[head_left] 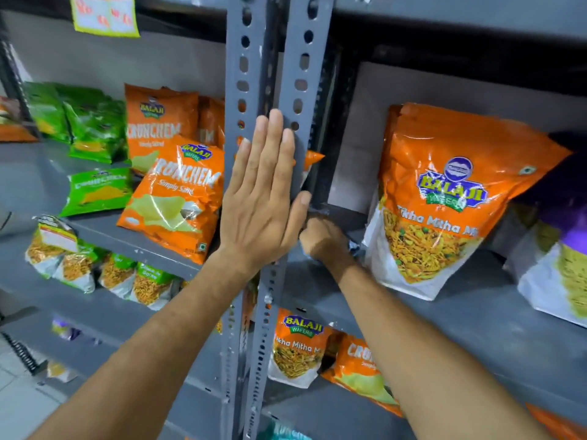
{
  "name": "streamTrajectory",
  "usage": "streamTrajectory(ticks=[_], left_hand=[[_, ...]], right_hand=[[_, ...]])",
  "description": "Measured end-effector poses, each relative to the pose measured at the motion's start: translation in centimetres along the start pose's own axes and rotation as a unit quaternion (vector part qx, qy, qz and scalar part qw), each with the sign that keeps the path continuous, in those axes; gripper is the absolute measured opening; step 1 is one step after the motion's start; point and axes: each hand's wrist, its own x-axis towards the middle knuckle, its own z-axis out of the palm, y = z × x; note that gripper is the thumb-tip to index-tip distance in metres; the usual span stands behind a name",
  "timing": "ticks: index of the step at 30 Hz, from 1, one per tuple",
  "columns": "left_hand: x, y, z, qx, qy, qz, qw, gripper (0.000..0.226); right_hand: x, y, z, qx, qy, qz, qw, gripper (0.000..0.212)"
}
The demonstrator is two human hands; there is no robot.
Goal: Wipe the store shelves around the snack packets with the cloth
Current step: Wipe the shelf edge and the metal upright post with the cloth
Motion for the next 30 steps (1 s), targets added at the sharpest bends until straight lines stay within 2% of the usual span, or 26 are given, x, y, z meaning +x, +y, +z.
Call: streamTrajectory(ticks=[2, 5, 8, 12, 14, 16, 18, 20, 21, 24, 27, 30], left_hand=[[0.0, 0.1, 0.0, -0.003, 0.003, 0.000, 1.000, 0.069], [0.0, 0.0, -0.1, -0.008, 0.000, 0.001, 1.000, 0.069], [0.0, 0.0, -0.3, -0.003, -0.003, 0.003, 1.000, 0.069], [0.0, 0.0, -0.4, -0.011, -0.008, 0.001, 1.000, 0.068], [0.0, 0.0, -0.4, -0.010, -0.010, 0.001, 1.000, 0.068], [-0.1, -0.1, -0.2, -0.008, -0.009, 0.002, 1.000, 0.067], [-0.1, -0.1, -0.2, -0.006, -0.005, 0.004, 1.000, 0.068], [-0.2, -0.2, -0.1, -0.006, -0.003, 0.007, 1.000, 0.067], [-0.2, -0.2, -0.1, -0.004, -0.003, 0.006, 1.000, 0.067], [-0.5, -0.1, 0.0, 0.001, -0.008, -0.003, 1.000, 0.066], [-0.3, 0.0, -0.2, 0.009, -0.010, -0.007, 1.000, 0.067], [-0.4, 0.5, -0.4, 0.006, -0.010, -0.015, 1.000, 0.068]], right_hand=[[-2.7, -0.7, -0.3, -0.009, -0.010, -0.037, 0.999, 0.028], [-7.2, -1.9, -1.7, 0.006, -0.018, -0.081, 0.997, 0.037], [-10.9, -2.5, -3.5, -0.009, -0.031, -0.108, 0.994, 0.028], [-15.7, -0.7, -5.3, 0.008, -0.045, -0.174, 0.984, 0.040], [-17.0, 0.8, -6.2, 0.029, -0.072, -0.195, 0.978, 0.039], [-17.0, 1.8, -6.9, 0.109, -0.081, -0.176, 0.975, 0.037], [-15.6, 1.8, -7.1, 0.157, -0.029, -0.132, 0.978, 0.038], [-14.0, 0.4, -7.0, 0.141, 0.020, -0.107, 0.984, 0.040], [-13.3, -0.6, -6.7, 0.130, 0.021, -0.116, 0.985, 0.040], [-12.3, -2.2, -5.0, 0.063, -0.023, -0.164, 0.984, 0.030], [-12.7, -1.6, -4.3, 0.029, -0.025, -0.153, 0.987, 0.039], [-14.3, 0.3, -4.7, 0.047, -0.032, -0.141, 0.988, 0.046]])
